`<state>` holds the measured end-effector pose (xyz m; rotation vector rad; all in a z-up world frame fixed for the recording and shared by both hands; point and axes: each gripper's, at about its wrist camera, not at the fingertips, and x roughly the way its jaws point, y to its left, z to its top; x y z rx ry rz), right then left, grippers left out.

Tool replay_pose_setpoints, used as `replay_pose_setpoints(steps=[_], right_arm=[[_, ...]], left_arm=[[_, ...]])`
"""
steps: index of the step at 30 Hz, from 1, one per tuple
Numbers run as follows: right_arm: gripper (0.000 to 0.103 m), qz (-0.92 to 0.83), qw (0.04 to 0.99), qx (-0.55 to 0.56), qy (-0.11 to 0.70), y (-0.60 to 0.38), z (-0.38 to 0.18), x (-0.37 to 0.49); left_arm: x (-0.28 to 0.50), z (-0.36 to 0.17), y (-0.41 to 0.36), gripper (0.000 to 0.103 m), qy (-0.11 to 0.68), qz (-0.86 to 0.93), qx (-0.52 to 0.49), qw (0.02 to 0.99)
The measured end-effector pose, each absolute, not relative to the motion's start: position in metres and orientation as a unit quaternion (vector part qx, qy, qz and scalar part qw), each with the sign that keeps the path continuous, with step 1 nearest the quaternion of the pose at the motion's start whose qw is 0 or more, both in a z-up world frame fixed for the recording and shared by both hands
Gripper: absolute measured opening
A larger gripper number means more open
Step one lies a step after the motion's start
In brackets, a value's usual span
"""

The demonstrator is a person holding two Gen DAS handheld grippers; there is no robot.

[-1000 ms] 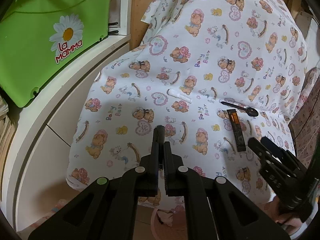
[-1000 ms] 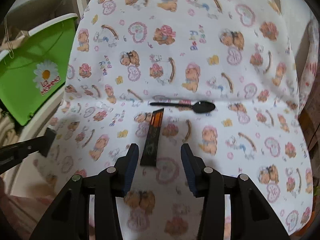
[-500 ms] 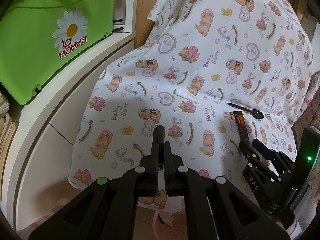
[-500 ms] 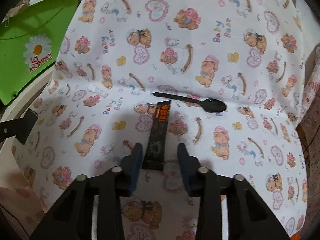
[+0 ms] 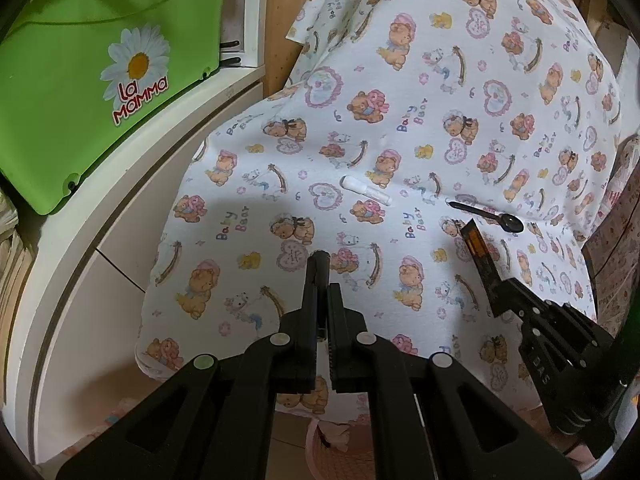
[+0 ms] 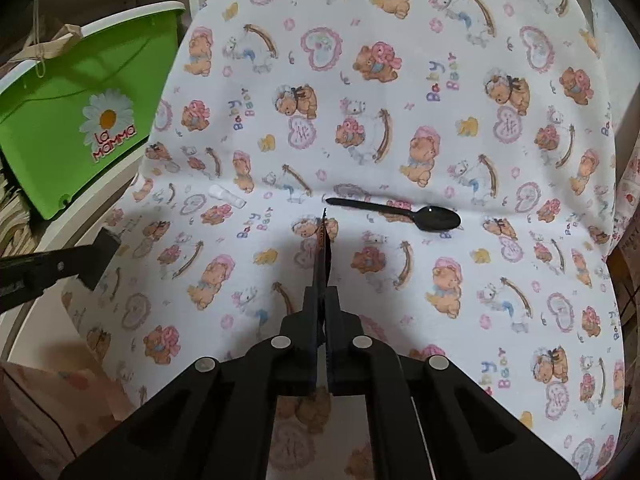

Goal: Collect trash
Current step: 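Carry stick and strip down over the pink basket with both tools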

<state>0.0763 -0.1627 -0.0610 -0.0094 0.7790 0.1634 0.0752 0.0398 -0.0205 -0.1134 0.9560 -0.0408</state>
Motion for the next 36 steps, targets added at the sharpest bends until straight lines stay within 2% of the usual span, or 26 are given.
replay_pose_setpoints(steps=[15,20,26,36], right_arm=[[0.003,0.091,0.932,0.008,0.350,-0.191,-0.029,0.035],[0.003,0.118,0.934,0.017,0.335,-0.188,-0.002,0.003],[0.003,0.157,0.926,0.005,0.343,-0.173,0.020,-0.038],[0.003,0.175,0.902,0.009,0.395,-0.163,-0.004,-0.075]], left_arm=[[0.064,-0.009,0.032,0.004,0.453,-0.053,-0.057,0.888],[0.048,-0.001,0.029,0.004,0.465,-0.079,-0.077,0.878],[0.029,0.013,0.011,0.004,0.495,-0.113,-0.054,0.860],[-0.007,-0.018,-0.002,0.004,0.534,-0.138,-0.069,0.831]])
